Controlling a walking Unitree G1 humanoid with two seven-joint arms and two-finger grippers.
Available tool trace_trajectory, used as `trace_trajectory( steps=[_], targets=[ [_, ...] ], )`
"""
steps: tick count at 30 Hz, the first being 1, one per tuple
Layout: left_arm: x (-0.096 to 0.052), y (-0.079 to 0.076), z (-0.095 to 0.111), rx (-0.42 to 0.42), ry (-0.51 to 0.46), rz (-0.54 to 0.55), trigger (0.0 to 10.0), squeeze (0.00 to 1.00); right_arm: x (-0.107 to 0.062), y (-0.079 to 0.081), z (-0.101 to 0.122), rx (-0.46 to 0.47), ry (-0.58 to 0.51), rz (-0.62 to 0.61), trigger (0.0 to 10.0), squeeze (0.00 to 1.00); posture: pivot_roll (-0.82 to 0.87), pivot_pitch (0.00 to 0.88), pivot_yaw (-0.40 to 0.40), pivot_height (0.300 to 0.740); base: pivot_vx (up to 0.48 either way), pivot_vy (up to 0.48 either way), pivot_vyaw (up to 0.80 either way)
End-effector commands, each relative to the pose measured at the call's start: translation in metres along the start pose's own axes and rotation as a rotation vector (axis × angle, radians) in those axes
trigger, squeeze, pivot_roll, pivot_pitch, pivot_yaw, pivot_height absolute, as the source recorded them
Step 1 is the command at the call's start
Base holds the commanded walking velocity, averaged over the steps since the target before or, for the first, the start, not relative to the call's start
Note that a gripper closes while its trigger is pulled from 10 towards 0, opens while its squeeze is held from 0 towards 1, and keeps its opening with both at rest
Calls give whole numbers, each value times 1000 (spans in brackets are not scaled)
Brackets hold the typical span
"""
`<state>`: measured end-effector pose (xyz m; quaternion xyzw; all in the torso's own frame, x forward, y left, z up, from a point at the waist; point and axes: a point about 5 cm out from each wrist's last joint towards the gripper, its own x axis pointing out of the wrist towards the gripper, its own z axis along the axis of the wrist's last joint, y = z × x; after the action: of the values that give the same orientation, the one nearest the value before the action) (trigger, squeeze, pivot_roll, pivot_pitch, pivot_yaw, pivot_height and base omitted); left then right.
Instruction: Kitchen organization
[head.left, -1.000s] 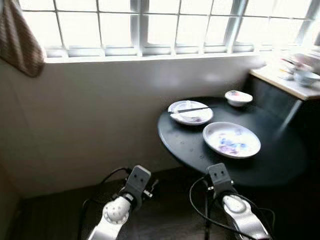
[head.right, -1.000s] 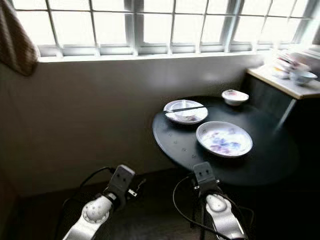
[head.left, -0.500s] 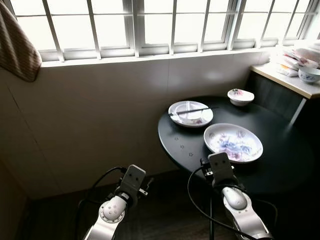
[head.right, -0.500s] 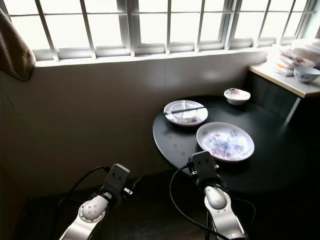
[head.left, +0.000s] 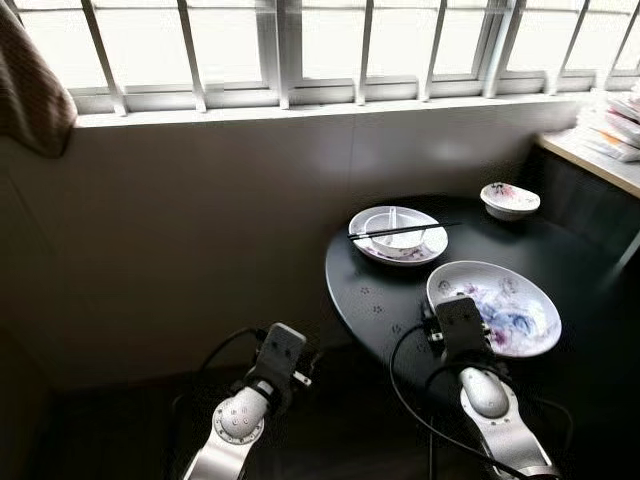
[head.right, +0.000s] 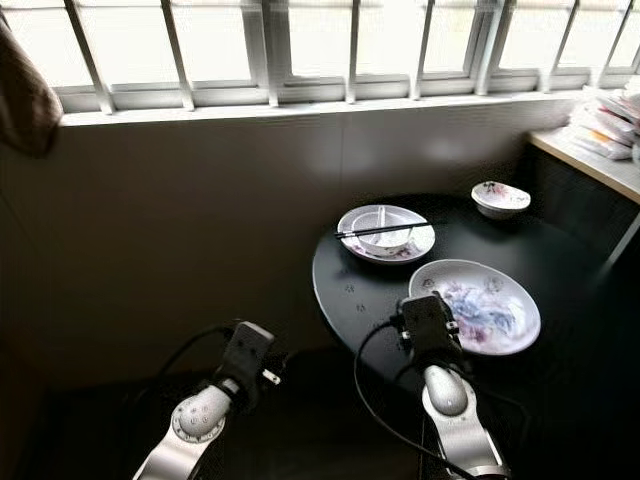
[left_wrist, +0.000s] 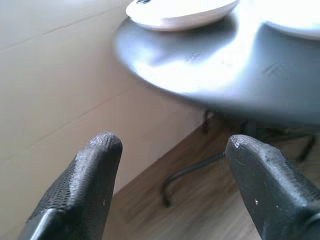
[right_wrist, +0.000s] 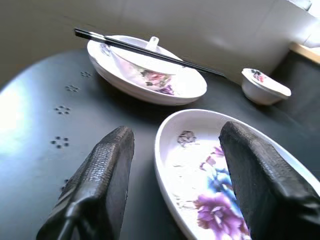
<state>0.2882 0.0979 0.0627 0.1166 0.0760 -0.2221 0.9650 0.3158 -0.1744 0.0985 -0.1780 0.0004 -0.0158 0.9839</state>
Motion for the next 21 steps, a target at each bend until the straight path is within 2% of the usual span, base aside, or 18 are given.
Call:
trace_trajectory(
  steps=[1, 3, 21],
  targets=[
    [-3, 11, -2, 8, 10, 28, 10000, 0, 1, 7, 4, -12, -9, 11, 10000, 0, 22, 0, -30, 740, 0, 0, 0],
    [-3, 10, -2, 7, 10, 28, 10000, 0, 3, 1, -1, -9, 31, -23, 10000, 0, 22, 0, -30, 740, 0, 0, 0],
    [-3, 10, -2, 7, 10, 28, 10000, 0, 3, 1, -1, -9, 31, -23, 10000, 0, 22, 0, -30, 740, 0, 0, 0]
  ],
)
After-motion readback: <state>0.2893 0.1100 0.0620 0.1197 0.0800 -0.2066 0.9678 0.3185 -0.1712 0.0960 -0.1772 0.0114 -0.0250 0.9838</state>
